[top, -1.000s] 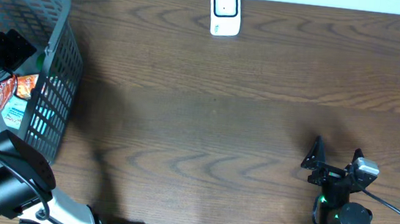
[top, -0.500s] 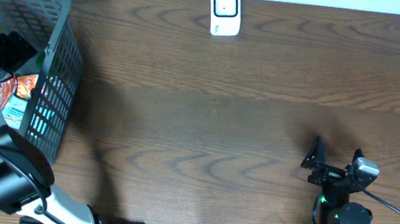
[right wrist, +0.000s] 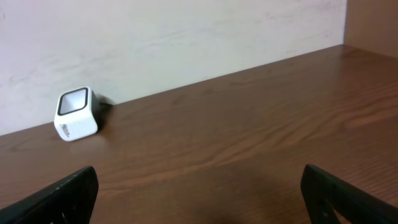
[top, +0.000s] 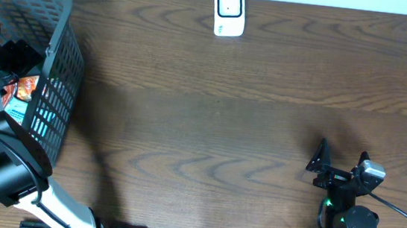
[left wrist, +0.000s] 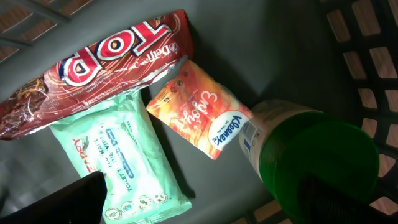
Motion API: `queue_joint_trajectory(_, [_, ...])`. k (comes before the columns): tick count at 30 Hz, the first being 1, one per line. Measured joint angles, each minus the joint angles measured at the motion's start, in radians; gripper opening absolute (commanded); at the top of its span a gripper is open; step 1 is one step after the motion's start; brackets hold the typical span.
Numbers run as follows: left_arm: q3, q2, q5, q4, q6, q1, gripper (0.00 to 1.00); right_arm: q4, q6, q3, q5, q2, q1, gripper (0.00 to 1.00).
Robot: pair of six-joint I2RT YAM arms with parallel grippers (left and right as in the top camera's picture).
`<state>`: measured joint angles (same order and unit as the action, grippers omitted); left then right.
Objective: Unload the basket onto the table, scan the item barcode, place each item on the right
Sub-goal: 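Lower the left gripper and grasp the green-lidded jar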
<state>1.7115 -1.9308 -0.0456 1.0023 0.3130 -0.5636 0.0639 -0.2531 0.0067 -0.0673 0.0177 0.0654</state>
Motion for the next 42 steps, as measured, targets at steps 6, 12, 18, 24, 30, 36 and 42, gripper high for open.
queue_joint_trajectory(6, [0.000,0.000,0.000,0.000,0.000,0.000,0.98,0.000,0.000,0.000,0.000,0.000,0.000,0.99])
queue_joint_trajectory(12, [0.000,0.000,0.000,0.000,0.000,0.000,0.98,0.000,0.000,0.000,0.000,0.000,0.000,0.99])
queue_joint_trajectory(18, [0.000,0.000,0.000,0.001,0.000,0.000,0.98,0.000,0.000,0.000,0.000,0.000,0.000,0.99])
queue_joint_trajectory(24, [0.000,0.000,0.000,0.011,0.000,0.000,0.98,0.000,0.000,0.000,0.000,0.000,0.000,0.99])
queue_joint_trajectory(30, [0.000,0.000,0.000,0.009,0.000,0.006,0.98,0.000,0.000,0.000,0.000,0.000,0.000,0.99])
queue_joint_trajectory(36, [0.000,0.000,-0.027,-0.027,-0.006,0.016,0.98,0.000,0.000,0.000,0.000,0.000,0.000,0.99])
queue_joint_trajectory(42, [0.000,0.000,-0.084,-0.066,-0.022,0.018,0.98,0.000,0.000,0.000,0.000,0.000,0.000,0.99])
